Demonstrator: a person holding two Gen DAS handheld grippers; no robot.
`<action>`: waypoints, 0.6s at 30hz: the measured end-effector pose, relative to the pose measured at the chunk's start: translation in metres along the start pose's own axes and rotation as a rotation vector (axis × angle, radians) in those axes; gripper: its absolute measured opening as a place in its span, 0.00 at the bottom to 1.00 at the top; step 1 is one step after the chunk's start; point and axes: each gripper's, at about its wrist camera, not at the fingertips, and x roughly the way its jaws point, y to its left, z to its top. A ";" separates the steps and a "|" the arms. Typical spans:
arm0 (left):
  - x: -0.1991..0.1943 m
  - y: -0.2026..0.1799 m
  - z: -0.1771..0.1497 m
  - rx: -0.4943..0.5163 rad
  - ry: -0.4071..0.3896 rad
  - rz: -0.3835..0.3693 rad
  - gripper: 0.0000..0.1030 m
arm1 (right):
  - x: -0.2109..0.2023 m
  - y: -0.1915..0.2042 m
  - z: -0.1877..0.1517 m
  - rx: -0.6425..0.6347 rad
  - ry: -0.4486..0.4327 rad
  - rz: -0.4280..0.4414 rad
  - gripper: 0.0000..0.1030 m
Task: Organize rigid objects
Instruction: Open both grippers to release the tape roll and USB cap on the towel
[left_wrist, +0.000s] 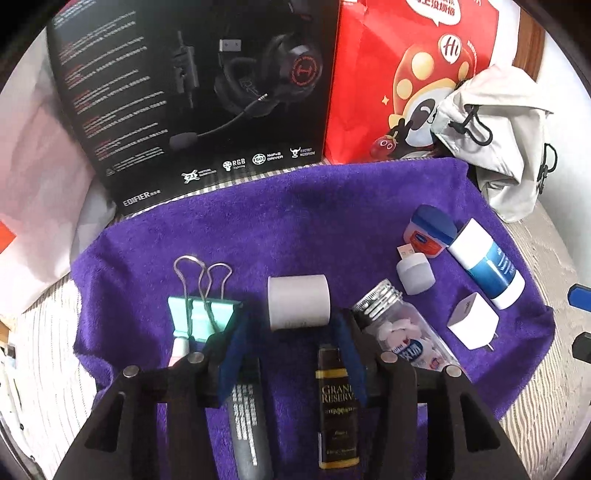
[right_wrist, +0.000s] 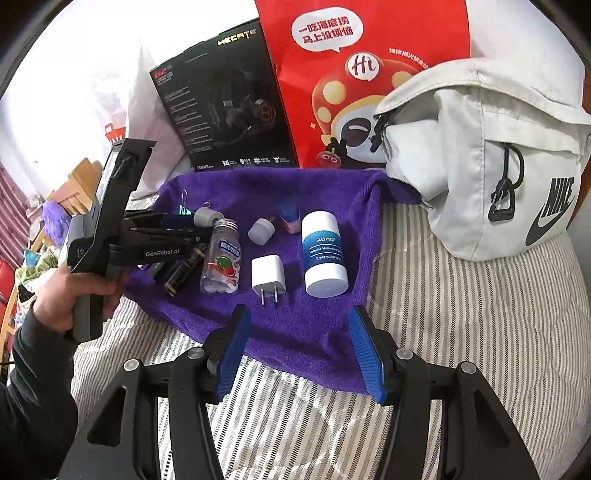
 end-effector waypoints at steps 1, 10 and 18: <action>-0.004 0.000 -0.001 -0.005 -0.005 0.001 0.45 | -0.001 0.002 0.000 0.000 -0.001 0.002 0.54; -0.053 0.005 -0.016 -0.044 -0.080 0.018 0.77 | -0.004 0.025 -0.004 0.005 -0.013 -0.008 0.64; -0.085 0.007 -0.041 -0.104 -0.091 0.041 1.00 | -0.003 0.047 -0.005 0.052 -0.031 -0.015 0.74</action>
